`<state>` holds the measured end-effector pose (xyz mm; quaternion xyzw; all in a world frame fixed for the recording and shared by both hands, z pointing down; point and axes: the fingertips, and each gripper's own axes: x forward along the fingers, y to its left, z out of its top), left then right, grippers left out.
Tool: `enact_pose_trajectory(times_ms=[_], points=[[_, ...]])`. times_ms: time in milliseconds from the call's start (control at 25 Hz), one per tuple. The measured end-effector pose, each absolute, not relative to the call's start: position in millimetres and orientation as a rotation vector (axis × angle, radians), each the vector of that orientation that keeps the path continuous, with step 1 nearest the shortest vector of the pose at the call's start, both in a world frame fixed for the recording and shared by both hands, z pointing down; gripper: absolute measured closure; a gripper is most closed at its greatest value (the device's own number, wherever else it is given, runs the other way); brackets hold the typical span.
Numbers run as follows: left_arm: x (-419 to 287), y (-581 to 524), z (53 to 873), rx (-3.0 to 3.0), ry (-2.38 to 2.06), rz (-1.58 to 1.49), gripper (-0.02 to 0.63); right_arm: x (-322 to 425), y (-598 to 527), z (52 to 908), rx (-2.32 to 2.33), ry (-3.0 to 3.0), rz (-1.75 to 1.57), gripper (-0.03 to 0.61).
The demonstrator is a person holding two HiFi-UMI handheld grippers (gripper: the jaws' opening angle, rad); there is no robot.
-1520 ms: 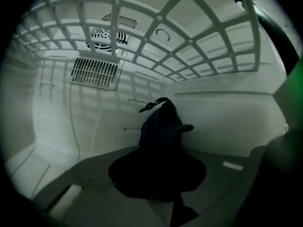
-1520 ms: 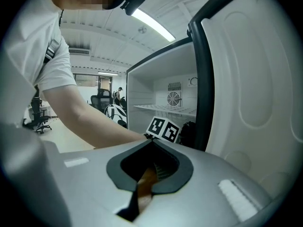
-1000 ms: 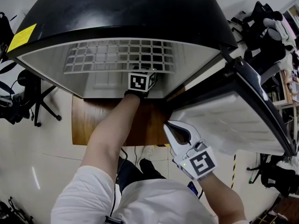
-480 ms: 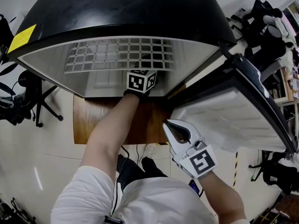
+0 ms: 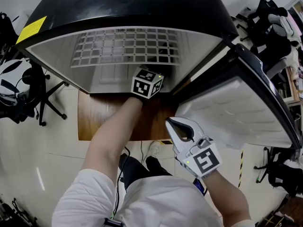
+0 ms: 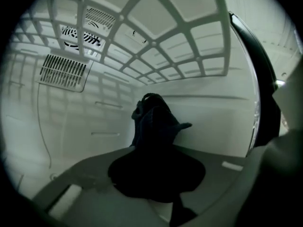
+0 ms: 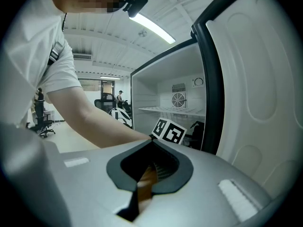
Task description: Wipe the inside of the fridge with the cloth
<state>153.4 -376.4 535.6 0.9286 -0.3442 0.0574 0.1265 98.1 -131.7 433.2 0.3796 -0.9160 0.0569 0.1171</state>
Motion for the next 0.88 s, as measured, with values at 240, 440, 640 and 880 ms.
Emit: enact_pose_trajectory(times_ms=[240, 440, 640, 880], points=[[153, -355, 532, 2.706, -0.982, 0.147, 0.549, 96, -126, 429, 1.106, -2.689, 0.15, 0.577], [152, -336, 530, 2.714, -0.962, 0.138, 0.549, 94, -121, 427, 1.1, -2.691, 0.14, 0.577], [152, -316, 530, 2.725, -0.942, 0.14, 0.549, 91, -116, 424, 1.092, -2.702, 0.134, 0.577], [153, -294, 528, 2.733, -0.92, 0.149, 0.549, 90, -109, 418, 1.092, -2.714, 0.127, 0.577]])
